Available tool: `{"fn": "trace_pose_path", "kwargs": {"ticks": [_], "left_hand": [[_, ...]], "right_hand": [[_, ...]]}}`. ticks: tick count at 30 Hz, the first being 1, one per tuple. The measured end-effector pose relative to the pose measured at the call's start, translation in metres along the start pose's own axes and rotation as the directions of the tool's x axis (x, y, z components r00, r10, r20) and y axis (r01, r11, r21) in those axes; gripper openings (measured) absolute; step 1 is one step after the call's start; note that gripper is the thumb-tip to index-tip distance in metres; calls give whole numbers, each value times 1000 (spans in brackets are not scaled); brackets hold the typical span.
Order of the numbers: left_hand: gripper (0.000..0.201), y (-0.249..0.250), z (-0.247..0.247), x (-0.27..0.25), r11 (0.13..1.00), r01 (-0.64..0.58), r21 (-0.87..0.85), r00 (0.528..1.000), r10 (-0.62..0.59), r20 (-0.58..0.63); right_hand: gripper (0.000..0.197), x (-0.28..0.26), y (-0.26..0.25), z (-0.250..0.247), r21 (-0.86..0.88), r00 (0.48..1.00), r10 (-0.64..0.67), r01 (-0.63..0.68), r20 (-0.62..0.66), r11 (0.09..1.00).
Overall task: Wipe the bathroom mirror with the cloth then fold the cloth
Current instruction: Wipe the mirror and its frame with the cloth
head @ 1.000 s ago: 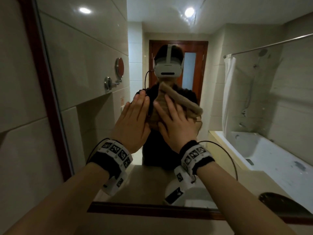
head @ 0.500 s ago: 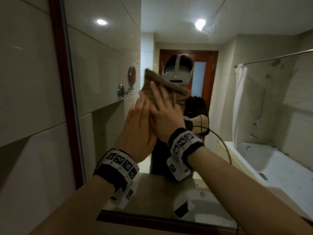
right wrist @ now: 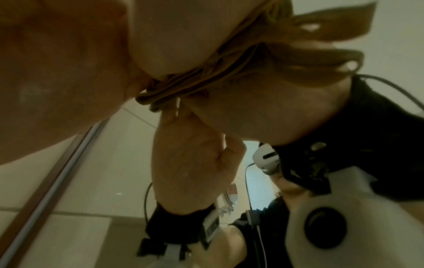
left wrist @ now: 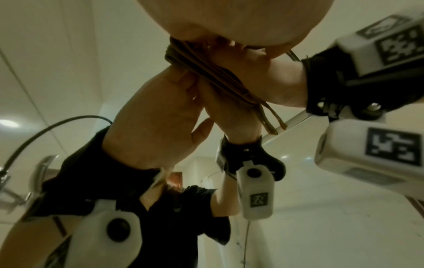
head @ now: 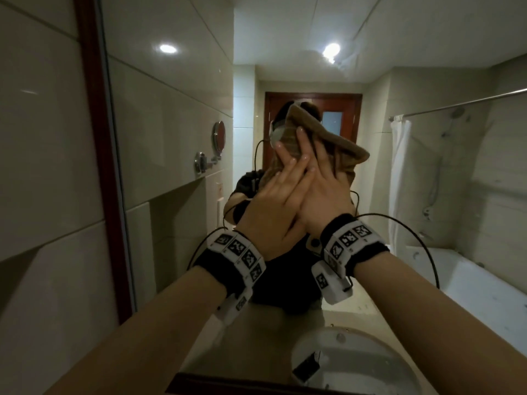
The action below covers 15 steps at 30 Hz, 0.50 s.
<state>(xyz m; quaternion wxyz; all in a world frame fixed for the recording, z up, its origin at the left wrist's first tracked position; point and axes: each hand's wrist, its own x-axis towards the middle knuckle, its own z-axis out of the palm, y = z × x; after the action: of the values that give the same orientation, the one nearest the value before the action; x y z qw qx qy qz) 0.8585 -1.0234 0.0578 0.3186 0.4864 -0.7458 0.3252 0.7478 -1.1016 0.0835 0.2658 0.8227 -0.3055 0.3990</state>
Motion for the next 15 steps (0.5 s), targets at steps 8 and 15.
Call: {"fn": "trace_pose_path", "kwargs": {"ticks": [8, 15], "left_hand": [[75, 5, 15, -14, 999, 54, -6, 998, -54, -22], [65, 3, 20, -55, 999, 4, -41, 1000, -5, -15]], "right_hand": [[69, -5, -10, 7, 12, 999, 47, -47, 9, 999], [66, -19, 9, 7, 0, 1000, 30, -30, 6, 1000]]}}
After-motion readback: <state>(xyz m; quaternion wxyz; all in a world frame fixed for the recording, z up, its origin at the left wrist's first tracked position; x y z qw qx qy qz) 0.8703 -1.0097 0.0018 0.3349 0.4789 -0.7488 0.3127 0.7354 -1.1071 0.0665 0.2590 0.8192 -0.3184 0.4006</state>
